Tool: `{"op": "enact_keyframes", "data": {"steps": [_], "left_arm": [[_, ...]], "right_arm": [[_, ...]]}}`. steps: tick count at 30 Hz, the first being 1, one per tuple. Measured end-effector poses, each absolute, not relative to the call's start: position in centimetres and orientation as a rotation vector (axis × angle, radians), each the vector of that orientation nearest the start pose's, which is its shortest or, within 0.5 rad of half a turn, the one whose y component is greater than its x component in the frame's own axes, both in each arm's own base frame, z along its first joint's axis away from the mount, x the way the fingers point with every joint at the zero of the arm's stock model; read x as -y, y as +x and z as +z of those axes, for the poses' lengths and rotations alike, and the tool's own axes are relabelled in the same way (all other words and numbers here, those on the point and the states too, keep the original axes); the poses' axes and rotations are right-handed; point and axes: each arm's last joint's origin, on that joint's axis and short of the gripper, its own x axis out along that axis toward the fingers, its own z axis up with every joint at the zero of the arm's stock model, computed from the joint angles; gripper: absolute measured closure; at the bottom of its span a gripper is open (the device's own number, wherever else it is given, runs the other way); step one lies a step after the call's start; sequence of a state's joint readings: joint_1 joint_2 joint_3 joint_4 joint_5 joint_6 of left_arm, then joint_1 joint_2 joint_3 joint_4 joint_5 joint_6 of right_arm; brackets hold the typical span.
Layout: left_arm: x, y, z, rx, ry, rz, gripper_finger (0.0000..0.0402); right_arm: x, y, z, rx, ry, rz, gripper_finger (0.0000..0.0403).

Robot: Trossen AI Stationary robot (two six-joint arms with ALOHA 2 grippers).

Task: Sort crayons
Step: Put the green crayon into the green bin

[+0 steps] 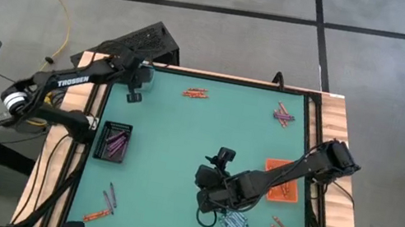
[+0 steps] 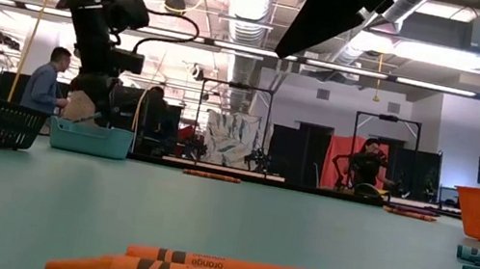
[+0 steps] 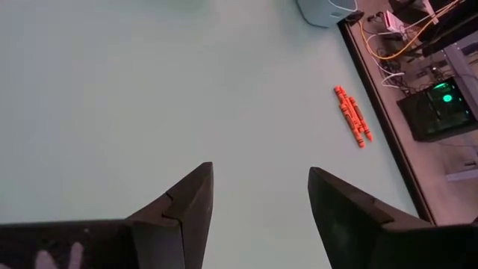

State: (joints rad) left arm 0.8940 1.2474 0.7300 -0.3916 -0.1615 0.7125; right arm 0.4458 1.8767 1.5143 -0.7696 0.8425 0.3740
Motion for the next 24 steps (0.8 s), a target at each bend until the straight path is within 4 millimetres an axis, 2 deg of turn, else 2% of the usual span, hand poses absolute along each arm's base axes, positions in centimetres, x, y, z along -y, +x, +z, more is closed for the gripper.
{"op": "enact_keyframes", "data": {"steps": [13,24], "left_arm": [[-20.5,15.3,19.5,-1.278,0.259,0.573,0.0387],[-20.6,15.4,19.1,-1.291,0.253,0.565,0.0386]], "right_arm": [[-14.9,35.7,24.6,-0.803,-0.319,-0.520,0.0185],[-14.9,35.7,24.6,-0.806,-0.316,-0.524,0.0185]]}}
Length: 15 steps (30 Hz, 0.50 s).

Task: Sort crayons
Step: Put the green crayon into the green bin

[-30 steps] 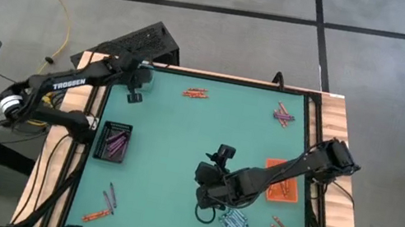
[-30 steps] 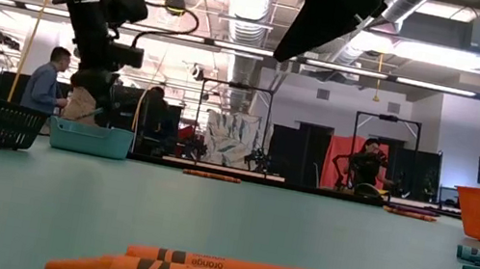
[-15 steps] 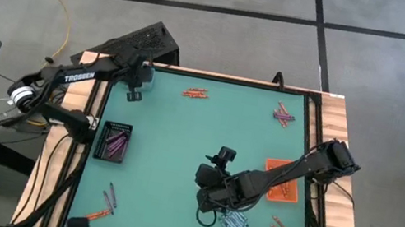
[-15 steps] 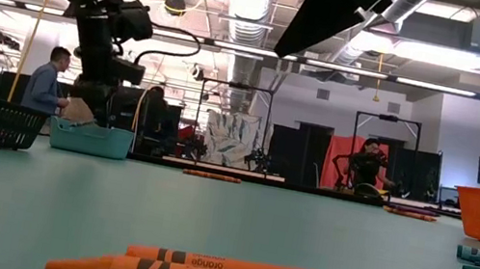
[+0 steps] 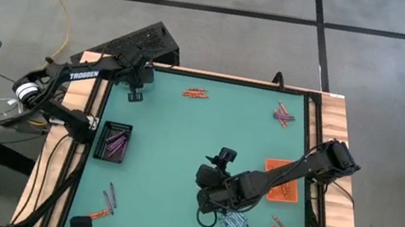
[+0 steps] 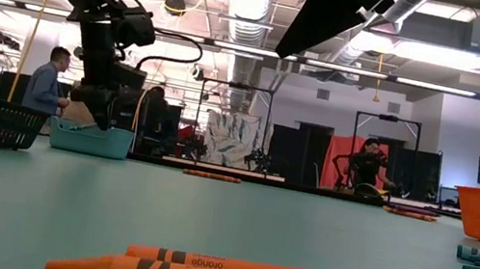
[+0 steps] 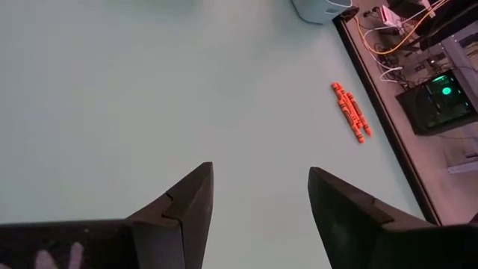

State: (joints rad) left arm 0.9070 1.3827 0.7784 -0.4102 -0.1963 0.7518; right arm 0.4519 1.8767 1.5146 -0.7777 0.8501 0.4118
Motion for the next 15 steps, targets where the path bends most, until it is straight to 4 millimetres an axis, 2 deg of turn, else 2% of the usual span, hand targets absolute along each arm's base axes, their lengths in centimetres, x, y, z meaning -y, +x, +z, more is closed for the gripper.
{"op": "enact_keyframes", "data": {"steps": [7,15], "left_arm": [[-20.68,15.29,19.17,-1.318,0.265,0.606,0.0376],[-20.80,15.20,19.24,-1.320,0.235,0.687,0.0299]], "right_arm": [[-15.09,35.61,24.56,-0.805,-0.318,-0.519,0.0185],[-15.11,35.61,24.55,-0.803,-0.310,-0.522,0.0185]]}}
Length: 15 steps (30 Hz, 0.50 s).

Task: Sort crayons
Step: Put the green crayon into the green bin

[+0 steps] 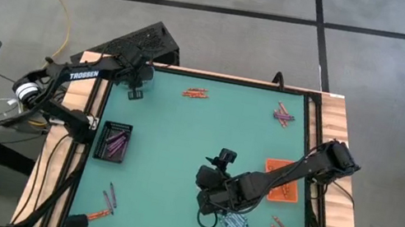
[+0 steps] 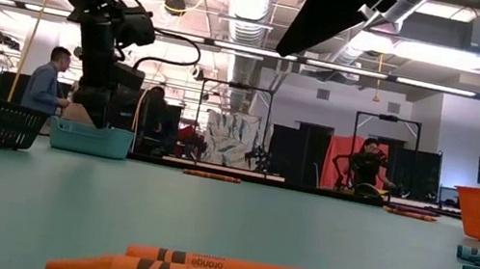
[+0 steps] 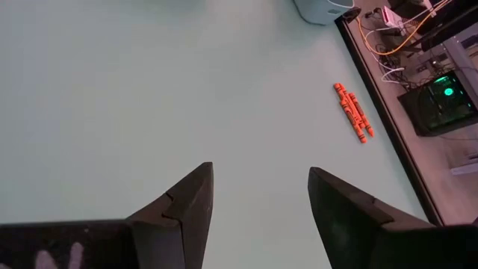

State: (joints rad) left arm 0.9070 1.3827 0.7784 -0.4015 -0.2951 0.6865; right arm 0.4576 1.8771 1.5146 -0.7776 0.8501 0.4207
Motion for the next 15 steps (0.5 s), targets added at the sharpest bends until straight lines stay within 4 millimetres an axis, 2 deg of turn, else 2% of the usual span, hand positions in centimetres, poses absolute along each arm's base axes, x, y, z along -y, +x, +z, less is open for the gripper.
{"op": "enact_keyframes", "data": {"steps": [3,8,12,15], "left_arm": [[-20.9,15.5,19.8,-1.301,0.208,0.727,0.0273],[-20.4,16.7,22.3,-1.219,0.166,0.784,0.0254],[-18.9,17.8,24.5,-1.113,0.157,0.787,0.0254],[-17.1,18.6,25.7,-1.002,0.137,0.715,0.0253]], "right_arm": [[-15.1,35.6,24.6,-0.799,-0.297,-0.526,0.0185],[-15.4,35.5,24.6,-0.787,-0.266,-0.534,0.0185],[-15.9,35.3,24.6,-0.772,-0.232,-0.534,0.0185],[-16.4,35.1,24.6,-0.762,-0.217,-0.528,0.0185]]}}
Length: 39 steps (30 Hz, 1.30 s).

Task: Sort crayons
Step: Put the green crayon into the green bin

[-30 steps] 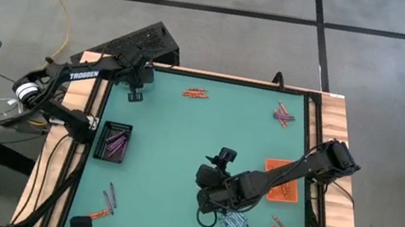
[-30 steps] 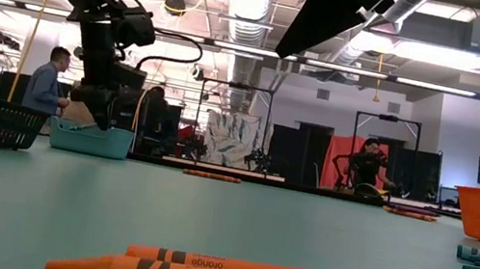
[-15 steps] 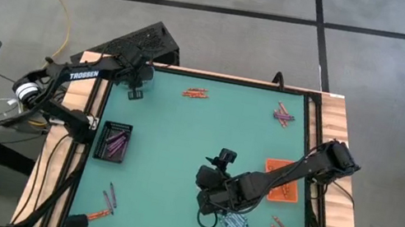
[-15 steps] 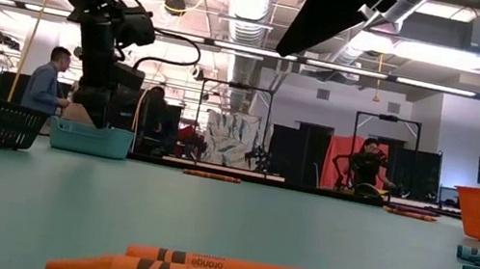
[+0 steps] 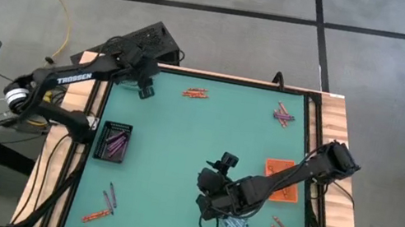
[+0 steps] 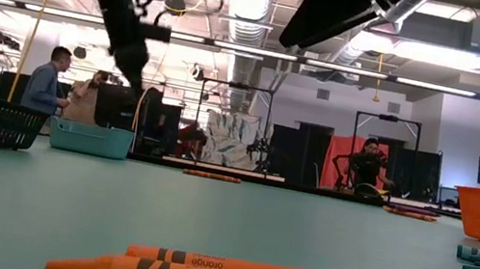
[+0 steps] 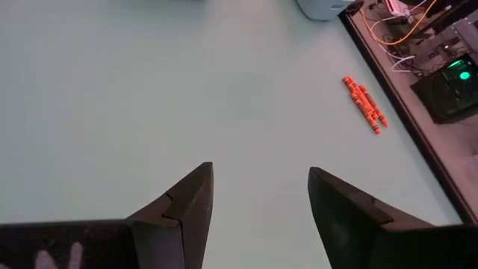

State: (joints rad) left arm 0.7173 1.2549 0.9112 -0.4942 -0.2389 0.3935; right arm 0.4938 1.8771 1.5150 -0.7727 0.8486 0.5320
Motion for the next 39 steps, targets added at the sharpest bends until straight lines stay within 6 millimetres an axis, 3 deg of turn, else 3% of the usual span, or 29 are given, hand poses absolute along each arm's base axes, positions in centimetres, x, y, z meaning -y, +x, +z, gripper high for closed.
{"op": "enact_keyframes", "data": {"steps": [8,14,19,25,30,39], "left_arm": [[-10.9,20.9,28.1,-0.801,0.134,0.436,0.0253],[-5.4,22.8,28.3,-0.705,0.168,0.216,0.0253],[-0.6,23.9,26.3,-0.573,0.228,0.035,0.0253],[3.5,23.2,22.4,-0.455,0.284,-0.102,0.0253],[5.0,21.9,19.9,-0.476,0.356,-0.140,0.0253],[6.6,20.1,17.1,-0.457,0.372,-0.241,0.0253]], "right_arm": [[-17.6,35.1,24.8,-0.703,-0.126,-0.512,0.0185],[-17.4,35.1,24.8,-0.667,0.008,-0.562,0.0185],[-17.4,35.1,24.8,-0.638,0.108,-0.594,0.0185],[-16.9,35.4,24.8,-0.599,0.228,-0.647,0.0185],[-16.1,35.8,24.8,-0.561,0.329,-0.695,0.0185],[-14.2,37.2,25.2,-0.480,0.455,-0.745,0.0185]]}}
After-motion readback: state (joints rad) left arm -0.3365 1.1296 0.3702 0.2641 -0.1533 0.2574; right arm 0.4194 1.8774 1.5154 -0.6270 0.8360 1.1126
